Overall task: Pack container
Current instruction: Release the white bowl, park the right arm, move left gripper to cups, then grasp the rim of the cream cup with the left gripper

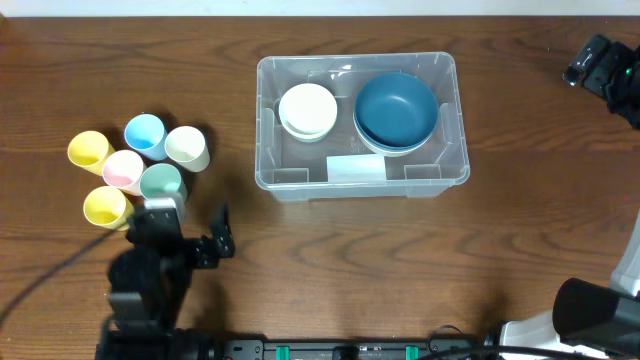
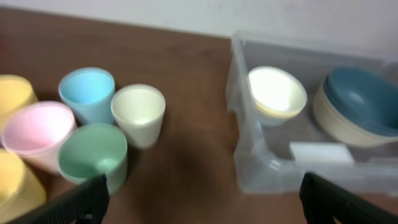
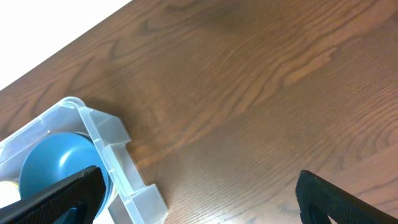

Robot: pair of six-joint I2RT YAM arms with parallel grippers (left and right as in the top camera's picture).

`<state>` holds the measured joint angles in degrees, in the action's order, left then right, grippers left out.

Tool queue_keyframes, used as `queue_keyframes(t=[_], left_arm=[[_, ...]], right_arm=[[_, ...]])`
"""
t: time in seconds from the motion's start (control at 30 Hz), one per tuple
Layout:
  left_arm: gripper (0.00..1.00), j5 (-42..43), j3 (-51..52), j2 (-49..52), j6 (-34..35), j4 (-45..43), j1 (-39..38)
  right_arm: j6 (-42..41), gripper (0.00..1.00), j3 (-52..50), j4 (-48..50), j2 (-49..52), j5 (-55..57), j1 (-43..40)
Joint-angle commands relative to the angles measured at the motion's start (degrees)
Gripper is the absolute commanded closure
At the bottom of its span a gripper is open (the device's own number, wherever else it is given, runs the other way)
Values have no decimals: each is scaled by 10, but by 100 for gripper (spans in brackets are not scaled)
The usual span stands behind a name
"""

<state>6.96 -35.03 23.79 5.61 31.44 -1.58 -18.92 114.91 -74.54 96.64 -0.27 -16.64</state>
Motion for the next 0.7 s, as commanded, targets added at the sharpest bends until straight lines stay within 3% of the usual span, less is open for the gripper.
queue_keyframes(t=[0.0, 0.13, 0.27, 0.67], left_arm=[[2, -1, -149, 132, -15, 80, 3], [2, 0, -364, 328, -19, 250, 3], [2, 0, -482, 442, -19, 322, 3], [2, 7, -499, 625, -56, 304, 3]], right_arm=[[-8, 1, -3, 0, 0, -2, 1], [-8, 1, -3, 0, 0, -2, 1], [-8, 1, -3, 0, 0, -2, 1], [-8, 1, -3, -1, 0, -2, 1]])
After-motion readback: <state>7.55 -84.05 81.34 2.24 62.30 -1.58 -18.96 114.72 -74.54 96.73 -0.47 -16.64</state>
